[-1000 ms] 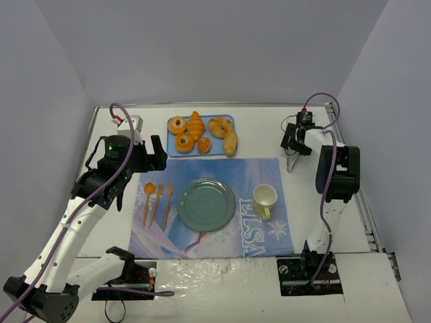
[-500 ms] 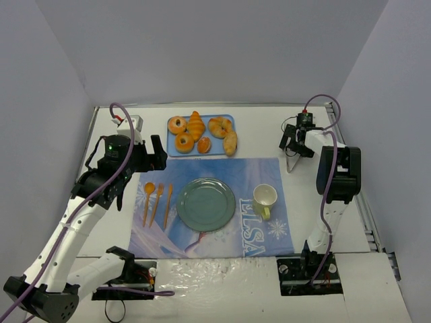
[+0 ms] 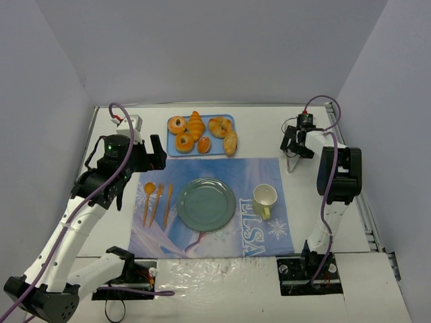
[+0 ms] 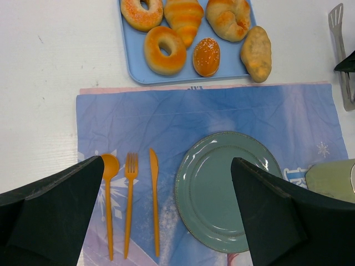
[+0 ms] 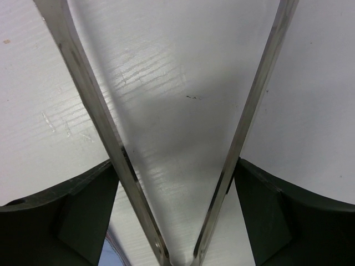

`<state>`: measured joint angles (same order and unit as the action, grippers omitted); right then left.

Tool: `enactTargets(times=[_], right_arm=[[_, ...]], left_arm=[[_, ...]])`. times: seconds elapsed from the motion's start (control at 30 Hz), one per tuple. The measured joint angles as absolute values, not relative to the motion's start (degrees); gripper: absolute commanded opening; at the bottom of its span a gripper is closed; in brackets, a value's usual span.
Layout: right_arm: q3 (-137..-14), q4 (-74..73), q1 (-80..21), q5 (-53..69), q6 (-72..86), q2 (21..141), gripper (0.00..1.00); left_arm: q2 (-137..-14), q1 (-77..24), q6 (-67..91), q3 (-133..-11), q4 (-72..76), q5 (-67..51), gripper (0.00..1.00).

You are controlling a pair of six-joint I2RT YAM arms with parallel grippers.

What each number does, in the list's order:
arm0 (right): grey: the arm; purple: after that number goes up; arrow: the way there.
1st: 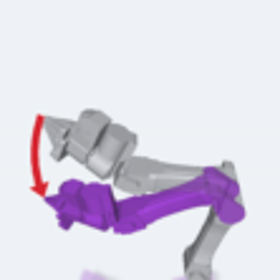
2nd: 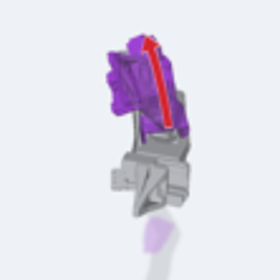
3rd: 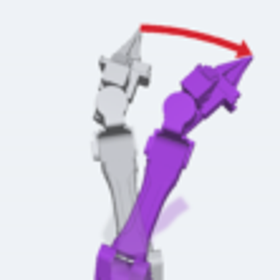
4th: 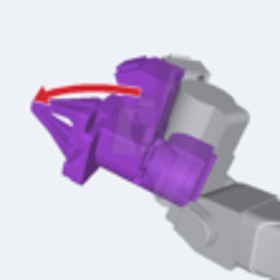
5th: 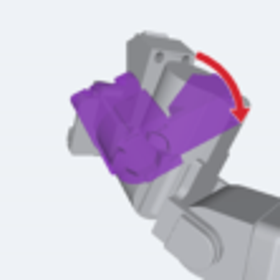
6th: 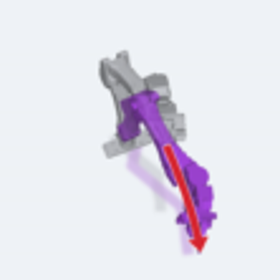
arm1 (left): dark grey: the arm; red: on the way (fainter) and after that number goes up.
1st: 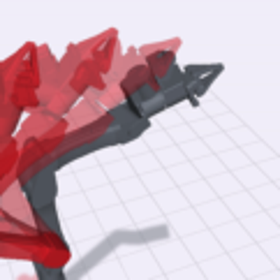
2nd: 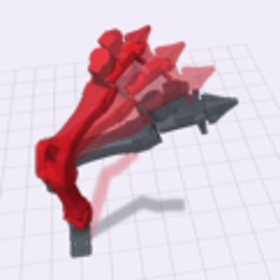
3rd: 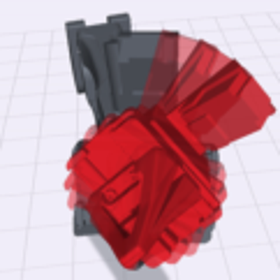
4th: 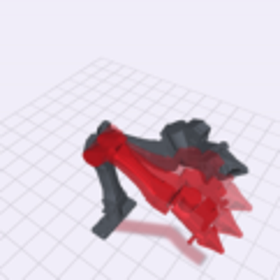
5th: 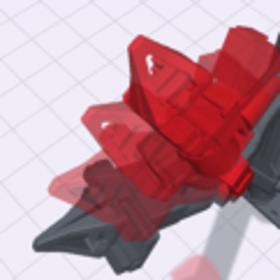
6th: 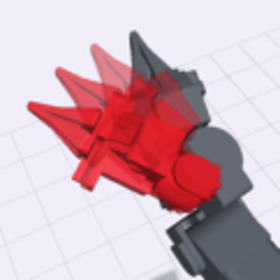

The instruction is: Place the bread

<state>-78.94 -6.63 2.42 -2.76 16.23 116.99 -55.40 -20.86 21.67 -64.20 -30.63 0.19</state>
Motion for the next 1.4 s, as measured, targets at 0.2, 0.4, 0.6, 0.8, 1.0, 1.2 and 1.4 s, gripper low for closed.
enactTargets(times=[0.2, 0.4, 0.6, 0.8, 1.0, 1.2, 1.4], right_arm=[[-78.9, -6.7, 2.1, -2.7, 16.1, 117.0, 0.57], [-78.9, -6.7, 1.8, -2.3, 16.2, 117.0, 0.38], [-78.5, -6.9, 1.2, -2.2, 16.4, 116.3, 0.35], [-78.2, -9.4, -1.4, -4.7, 16.3, 111.3, 0.35], [-78.8, -11.5, -4.6, -6.8, 16.2, 102.6, 0.36], [-80.0, -12.8, -7.9, -8.4, 16.1, 97.7, 0.36], [-80.1, -15.2, -12.5, -8.8, 16.0, 95.7, 0.38]], left_arm=[[-55.4, -20.9, 21.7, -64.2, -30.6, 0.2, 0.97], [-55.4, -20.9, 21.7, -64.2, -30.6, 0.2, 0.97], [-55.4, -20.9, 21.7, -64.2, -30.6, 0.2, 0.97], [-55.4, -20.9, 21.7, -64.2, -30.6, 0.2, 0.97], [-55.4, -20.9, 21.7, -64.2, -30.6, 0.2, 0.97], [-55.4, -20.9, 21.7, -64.2, -30.6, 0.2, 0.97], [-55.4, -20.8, 21.7, -64.2, -30.6, 0.2, 0.97]])
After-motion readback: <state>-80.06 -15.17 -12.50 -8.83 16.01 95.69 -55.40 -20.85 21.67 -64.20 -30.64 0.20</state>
